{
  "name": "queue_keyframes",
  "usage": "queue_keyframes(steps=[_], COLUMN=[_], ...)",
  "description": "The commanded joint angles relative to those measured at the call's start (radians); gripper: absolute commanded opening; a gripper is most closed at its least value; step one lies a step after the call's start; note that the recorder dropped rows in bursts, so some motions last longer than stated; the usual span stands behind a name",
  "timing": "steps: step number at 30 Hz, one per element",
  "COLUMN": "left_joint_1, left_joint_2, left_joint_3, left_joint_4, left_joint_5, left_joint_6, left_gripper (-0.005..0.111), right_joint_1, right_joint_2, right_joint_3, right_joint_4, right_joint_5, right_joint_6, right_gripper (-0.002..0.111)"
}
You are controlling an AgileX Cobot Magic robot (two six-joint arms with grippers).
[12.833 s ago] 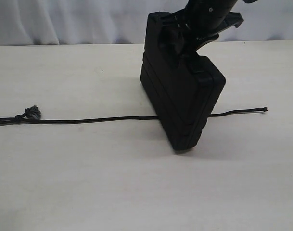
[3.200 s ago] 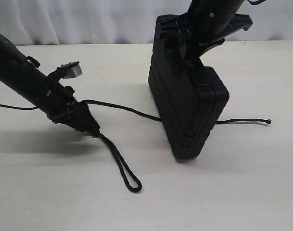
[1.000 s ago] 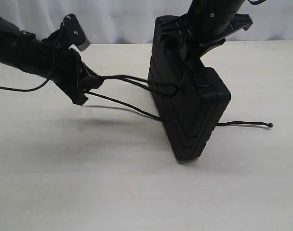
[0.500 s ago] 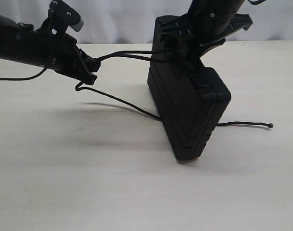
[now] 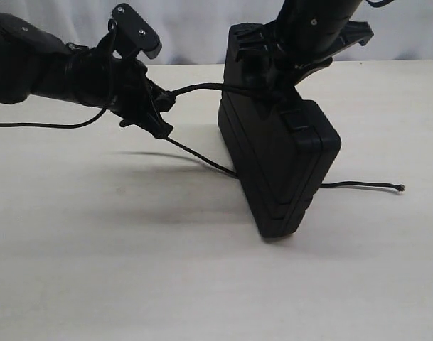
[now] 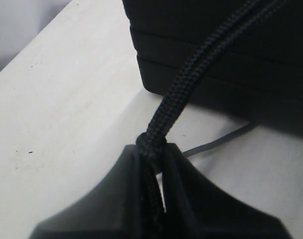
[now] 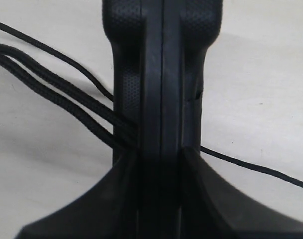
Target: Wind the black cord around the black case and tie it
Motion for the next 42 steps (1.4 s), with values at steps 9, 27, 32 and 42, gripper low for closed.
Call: queue_keyframes(steps=[9,27,32,42], left_joint_1=[-0.127,-0.264,-0.269,-0.269], left_joint_2=[-0.008,-0.008,0.017,0.022], left_joint_3=[-0.012,-0.105,-0.105,-0.126], left_joint_4=[-0.004,-0.09,-0.083,-0.09], left_joint_5=[-0.057,-0.087,-0.078,-0.038], left_joint_6=[-0.003,-0.003,-0.003,0.002], left_gripper=[0.0,0.0,0.0,0.0], right_joint_1=[0.001,0.001,0.001,0.001], right_joint_2=[-0.01,-0.01,-0.01,-0.01], right_joint_3=[-0.001,-0.001,-0.001,-0.001], right_joint_4=[0.023,0.042,0.042,0.042], right_joint_5=[0.025,0.031,0.031,0.028], right_joint_6=[-0.011,-0.011,-0.011,-0.015], right_gripper=[0.004,0.004,0.004,0.004])
